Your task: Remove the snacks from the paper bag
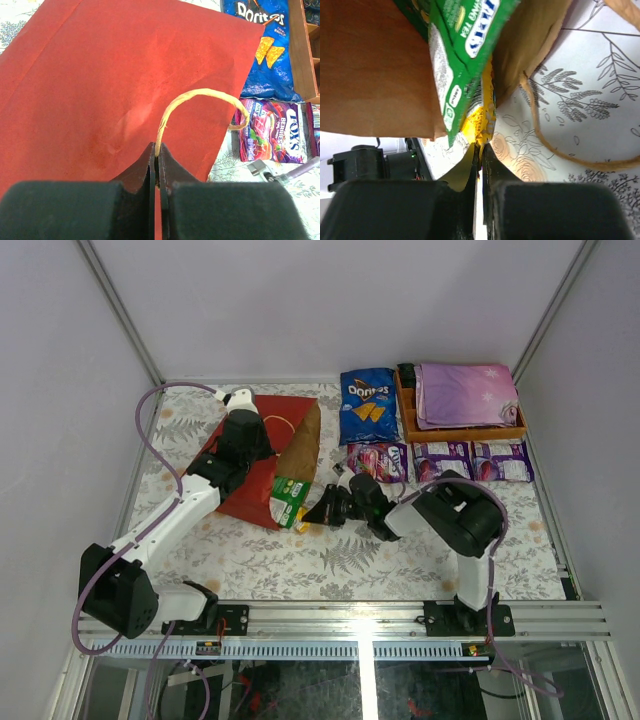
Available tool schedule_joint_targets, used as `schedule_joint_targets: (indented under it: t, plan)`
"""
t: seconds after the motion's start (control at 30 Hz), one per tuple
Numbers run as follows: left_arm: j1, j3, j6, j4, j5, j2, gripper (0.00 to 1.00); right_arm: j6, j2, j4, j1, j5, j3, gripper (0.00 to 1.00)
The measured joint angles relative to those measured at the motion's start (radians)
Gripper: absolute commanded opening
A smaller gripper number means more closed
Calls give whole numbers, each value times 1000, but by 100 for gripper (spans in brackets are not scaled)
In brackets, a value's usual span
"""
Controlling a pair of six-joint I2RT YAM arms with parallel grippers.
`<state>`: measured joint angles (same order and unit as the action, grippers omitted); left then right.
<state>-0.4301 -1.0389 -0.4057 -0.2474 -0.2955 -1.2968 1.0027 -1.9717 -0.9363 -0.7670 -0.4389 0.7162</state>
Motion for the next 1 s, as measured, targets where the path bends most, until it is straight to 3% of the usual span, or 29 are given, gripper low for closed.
schedule_joint_targets:
  t: [0.13,0.5,0.77,1.0]
  plan:
    - [0,0,0,0,-2,0,0,-20,91,97,0,-8,3,0]
    - [0,0,0,0,-27,0,0,-241,452,618,24,-54,72,0]
    - [0,0,0,0,-28,0,0,-372,673,883,281,-82,-4,0]
    - [0,0,0,-1,-28,0,0,-360,760,894,473,-46,-182,0]
